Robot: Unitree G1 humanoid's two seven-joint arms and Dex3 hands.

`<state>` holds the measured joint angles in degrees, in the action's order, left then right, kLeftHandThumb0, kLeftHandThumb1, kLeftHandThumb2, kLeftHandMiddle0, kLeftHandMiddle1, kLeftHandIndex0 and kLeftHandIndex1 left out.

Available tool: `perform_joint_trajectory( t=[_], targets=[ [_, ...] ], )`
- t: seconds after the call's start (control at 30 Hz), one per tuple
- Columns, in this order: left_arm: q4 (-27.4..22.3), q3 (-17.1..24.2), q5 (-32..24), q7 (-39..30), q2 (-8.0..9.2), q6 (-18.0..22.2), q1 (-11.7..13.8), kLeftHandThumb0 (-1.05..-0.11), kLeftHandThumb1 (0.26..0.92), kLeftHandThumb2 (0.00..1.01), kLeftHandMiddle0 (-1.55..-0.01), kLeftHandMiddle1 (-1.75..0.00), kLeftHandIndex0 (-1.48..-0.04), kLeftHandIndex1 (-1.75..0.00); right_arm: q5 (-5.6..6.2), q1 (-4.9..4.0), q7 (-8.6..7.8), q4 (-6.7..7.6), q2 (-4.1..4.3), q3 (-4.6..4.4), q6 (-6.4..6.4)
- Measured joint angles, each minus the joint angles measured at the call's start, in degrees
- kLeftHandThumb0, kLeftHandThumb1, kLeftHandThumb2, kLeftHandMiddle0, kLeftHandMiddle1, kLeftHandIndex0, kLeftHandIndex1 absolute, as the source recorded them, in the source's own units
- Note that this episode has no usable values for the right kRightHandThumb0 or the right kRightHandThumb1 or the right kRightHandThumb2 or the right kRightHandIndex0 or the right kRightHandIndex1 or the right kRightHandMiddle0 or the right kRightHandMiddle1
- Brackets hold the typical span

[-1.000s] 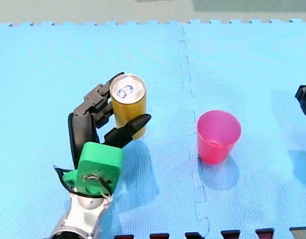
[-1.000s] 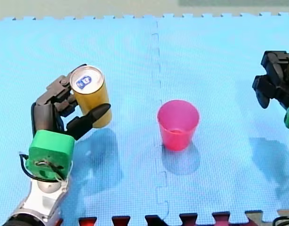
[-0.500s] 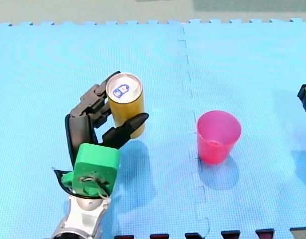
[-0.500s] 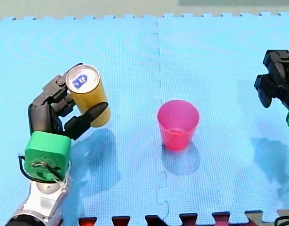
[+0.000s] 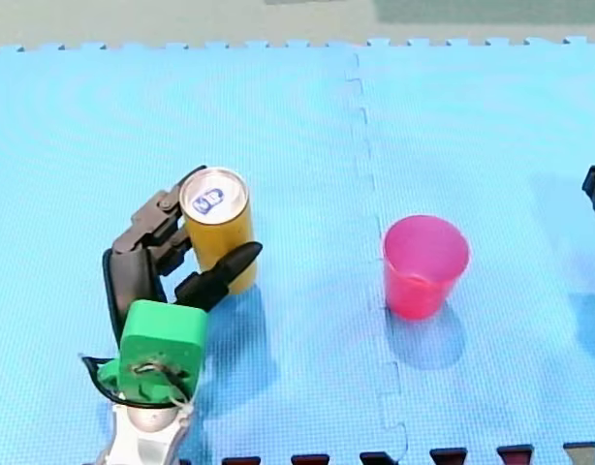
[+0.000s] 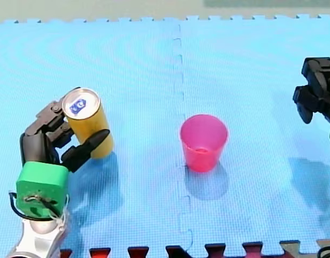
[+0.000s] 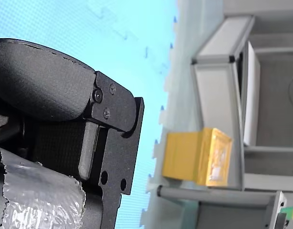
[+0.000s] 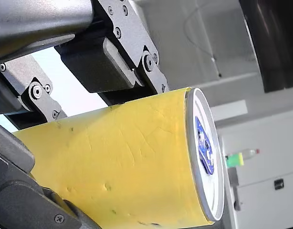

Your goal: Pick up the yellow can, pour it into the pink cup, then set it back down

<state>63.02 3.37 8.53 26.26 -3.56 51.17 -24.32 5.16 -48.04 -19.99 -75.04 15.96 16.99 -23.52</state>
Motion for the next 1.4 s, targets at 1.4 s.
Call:
perform_joint_trajectory(
  t=[1.4],
  targets=[
    [7.44, 3.43, -4.64, -4.9, -3.7, -3.29, -3.14, -0.329, 0.819, 0.0, -1.29, 0.0, -1.17, 0.0, -0.69, -0.5, 0.54, 0.3, 1.52, -0.71, 0.64]
  ],
)
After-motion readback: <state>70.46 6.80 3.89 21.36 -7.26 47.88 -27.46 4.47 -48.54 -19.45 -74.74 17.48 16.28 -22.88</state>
